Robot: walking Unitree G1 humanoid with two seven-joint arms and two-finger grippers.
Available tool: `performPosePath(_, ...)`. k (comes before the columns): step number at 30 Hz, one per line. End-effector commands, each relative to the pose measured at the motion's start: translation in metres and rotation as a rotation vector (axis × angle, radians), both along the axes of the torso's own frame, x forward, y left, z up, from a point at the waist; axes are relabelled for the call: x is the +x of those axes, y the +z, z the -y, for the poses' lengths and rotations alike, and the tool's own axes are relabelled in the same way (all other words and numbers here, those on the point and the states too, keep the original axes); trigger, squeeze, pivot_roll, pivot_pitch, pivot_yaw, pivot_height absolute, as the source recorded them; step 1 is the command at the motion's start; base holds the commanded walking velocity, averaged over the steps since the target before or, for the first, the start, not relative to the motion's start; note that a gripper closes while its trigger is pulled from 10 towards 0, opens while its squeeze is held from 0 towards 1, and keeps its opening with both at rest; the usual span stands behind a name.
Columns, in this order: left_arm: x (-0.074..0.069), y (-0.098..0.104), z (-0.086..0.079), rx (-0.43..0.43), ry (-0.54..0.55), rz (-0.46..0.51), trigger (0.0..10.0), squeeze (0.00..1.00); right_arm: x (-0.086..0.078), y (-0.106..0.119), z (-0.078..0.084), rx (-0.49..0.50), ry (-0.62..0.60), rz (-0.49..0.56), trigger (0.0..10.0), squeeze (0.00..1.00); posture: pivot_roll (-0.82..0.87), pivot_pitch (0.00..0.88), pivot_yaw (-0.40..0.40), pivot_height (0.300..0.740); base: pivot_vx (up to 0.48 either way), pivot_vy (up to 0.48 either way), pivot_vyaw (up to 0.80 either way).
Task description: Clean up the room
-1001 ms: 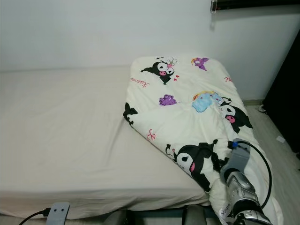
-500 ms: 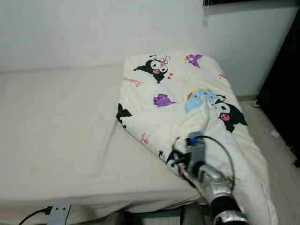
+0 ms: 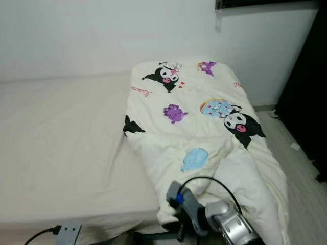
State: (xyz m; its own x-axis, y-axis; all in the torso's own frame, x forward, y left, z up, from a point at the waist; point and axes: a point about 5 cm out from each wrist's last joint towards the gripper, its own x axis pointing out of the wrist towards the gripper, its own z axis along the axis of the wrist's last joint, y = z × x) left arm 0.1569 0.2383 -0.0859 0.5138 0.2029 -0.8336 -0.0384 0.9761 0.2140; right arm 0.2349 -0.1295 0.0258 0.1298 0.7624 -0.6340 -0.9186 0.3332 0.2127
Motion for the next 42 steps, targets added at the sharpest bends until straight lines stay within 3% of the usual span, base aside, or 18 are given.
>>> performPosePath(1, -0.009, -0.004, 0.001, -0.009, -0.003, -0.04, 10.0, 0.0, -0.003, 0.001, -0.007, 0.022, 0.007, 0.002, 10.0, 1.0, -0.09, 0.12, 0.08, 0.62, 0.0, 0.0, 0.0)
performPosePath(5, -0.01, -0.005, 0.002, -0.012, -0.005, -0.043, 10.0, 0.0, -0.007, 0.012, -0.007, 0.074, -0.006, -0.027, 10.0, 1.0, -0.09, 0.119, 0.08, 0.62, 0.0, 0.0, 0.0)
performPosePath(6, -0.009, -0.005, 0.002, -0.014, -0.004, -0.041, 10.0, 0.0, -0.008, 0.017, -0.008, 0.11, -0.007, -0.037, 10.0, 1.0, -0.09, 0.12, 0.08, 0.62, 0.0, 0.0, 0.0)
performPosePath(7, -0.007, -0.004, 0.002, -0.015, -0.002, -0.035, 10.0, 0.0, -0.015, 0.033, -0.009, 0.207, 0.027, -0.078, 10.0, 1.0, -0.09, 0.117, 0.078, 0.62, 0.0, 0.0, 0.0)
performPosePath(8, -0.007, -0.004, 0.002, -0.015, -0.002, -0.035, 10.0, 0.0, -0.015, 0.033, -0.009, 0.207, 0.027, -0.078, 10.0, 1.0, -0.09, 0.117, 0.078, 0.62, 0.0, 0.0, 0.0)
performPosePath(9, -0.006, -0.003, 0.002, -0.015, -0.001, -0.032, 10.0, 0.0, -0.02, 0.045, -0.006, 0.269, 0.051, -0.095, 10.0, 1.0, -0.09, 0.116, 0.076, 0.62, 0.0, 0.0, 0.0)
performPosePath(16, -0.005, -0.003, 0.001, -0.015, 0.0, -0.031, 10.0, 0.0, -0.014, 0.074, 0.007, 0.385, -0.004, -0.037, 10.0, 1.0, -0.1, 0.114, 0.075, 0.62, 0.0, 0.0, 0.0)
performPosePath(18, -0.006, -0.003, 0.002, -0.018, -0.002, -0.034, 10.0, 0.0, -0.007, 0.095, 0.022, 0.468, -0.103, 0.045, 10.0, 1.0, -0.11, 0.111, 0.075, 0.62, 0.0, 0.0, 0.0)
performPosePath(21, -0.007, -0.004, 0.003, -0.02, -0.005, -0.038, 10.0, 0.0, -0.004, 0.098, 0.031, 0.481, -0.159, 0.068, 10.0, 1.0, -0.12, 0.111, 0.076, 0.62, 0.0, 0.0, 0.0)
performPosePath(23, -0.007, -0.004, 0.004, -0.023, -0.01, -0.04, 10.0, 0.0, 0.01, 0.098, 0.048, 0.444, -0.328, 0.14, 10.0, 1.0, -0.12, 0.112, 0.076, 0.62, 0.0, 0.0, 0.0)
performPosePath(26, -0.007, -0.004, 0.005, -0.026, -0.012, -0.039, 10.0, 0.0, 0.028, 0.086, 0.08, 0.342, -0.611, 0.152, 10.0, 1.0, -0.12, 0.112, 0.075, 0.62, 0.0, 0.0, 0.0)
performPosePath(29, -0.006, -0.004, 0.006, -0.026, -0.013, -0.037, 10.0, 0.0, 0.031, 0.081, 0.09, 0.293, -0.691, 0.143, 10.0, 1.0, -0.12, 0.112, 0.075, 0.62, 0.0, 0.0, 0.0)
performPosePath(30, -0.006, -0.004, 0.005, -0.026, -0.015, -0.037, 10.0, 0.0, 0.042, 0.073, 0.105, 0.239, -0.872, 0.14, 10.0, 1.0, -0.12, 0.119, 0.079, 0.62, 0.0, 0.0, 0.0)
performPosePath(34, -0.006, -0.004, 0.005, -0.024, -0.017, -0.038, 10.0, 0.0, 0.053, 0.07, 0.118, 0.237, -1.062, 0.153, 10.0, 1.0, -0.11, 0.123, 0.08, 0.62, 0.0, 0.0, 0.0)
performPosePath(39, -0.007, -0.004, 0.004, -0.024, -0.018, -0.038, 10.0, 0.0, 0.06, 0.07, 0.119, 0.277, -1.143, 0.15, 10.0, 1.0, -0.11, 0.125, 0.081, 0.62, 0.0, 0.0, 0.0)
performPosePath(40, -0.008, -0.004, 0.004, -0.023, -0.018, -0.04, 10.0, 0.0, 0.064, 0.069, 0.114, 0.31, -1.161, 0.133, 10.0, 0.55, -0.1, 0.129, 0.084, 0.62, 0.0, 0.0, 0.0)
performPosePath(41, -0.009, -0.005, 0.003, -0.022, -0.019, -0.042, 10.0, 0.0, 0.069, 0.066, 0.11, 0.327, -1.185, 0.107, 10.0, 0.0, -0.1, 0.133, 0.087, 0.62, 0.0, 0.0, 0.0)
performPosePath(42, -0.01, -0.005, 0.003, -0.021, -0.02, -0.043, 10.0, 0.0, 0.072, 0.065, 0.107, 0.334, -1.198, 0.088, 10.0, 0.0, -0.1, 0.133, 0.087, 0.62, 0.0, 0.0, 0.0)
